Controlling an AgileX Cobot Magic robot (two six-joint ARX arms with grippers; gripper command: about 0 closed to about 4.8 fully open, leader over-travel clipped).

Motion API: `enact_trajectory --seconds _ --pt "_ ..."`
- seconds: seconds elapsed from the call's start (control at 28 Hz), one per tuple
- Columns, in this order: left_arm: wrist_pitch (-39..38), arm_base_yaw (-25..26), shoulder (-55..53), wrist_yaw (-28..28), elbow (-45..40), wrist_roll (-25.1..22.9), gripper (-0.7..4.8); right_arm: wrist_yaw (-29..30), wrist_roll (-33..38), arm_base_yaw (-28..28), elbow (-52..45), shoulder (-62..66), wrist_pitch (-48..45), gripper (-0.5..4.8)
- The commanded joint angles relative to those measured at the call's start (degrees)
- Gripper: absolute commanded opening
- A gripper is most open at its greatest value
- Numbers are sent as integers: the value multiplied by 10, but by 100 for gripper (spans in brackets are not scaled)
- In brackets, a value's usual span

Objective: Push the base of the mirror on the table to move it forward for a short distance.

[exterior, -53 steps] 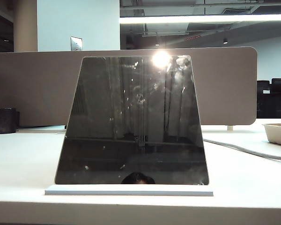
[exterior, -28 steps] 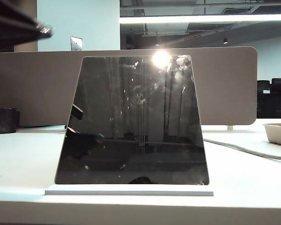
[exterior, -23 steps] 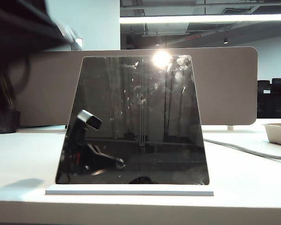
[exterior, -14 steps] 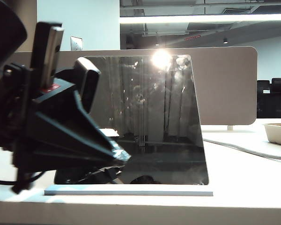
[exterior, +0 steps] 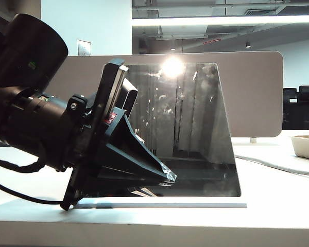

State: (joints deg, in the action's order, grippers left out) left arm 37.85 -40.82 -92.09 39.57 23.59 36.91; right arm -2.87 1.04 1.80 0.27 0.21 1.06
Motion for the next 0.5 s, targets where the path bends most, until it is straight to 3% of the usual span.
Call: enact_trajectory --seconds 0.04,0.36,0.5 --pt "-45 -1 -2 -14 -5 26 -1 0 0 0 0 0 -9 22" --pt "-56 -9 81 -14 -5 37 -1 0 0 0 0 0 -9 22" --pt "-57 -14 111 -55 -5 31 -1 0 0 0 0 0 -9 22"
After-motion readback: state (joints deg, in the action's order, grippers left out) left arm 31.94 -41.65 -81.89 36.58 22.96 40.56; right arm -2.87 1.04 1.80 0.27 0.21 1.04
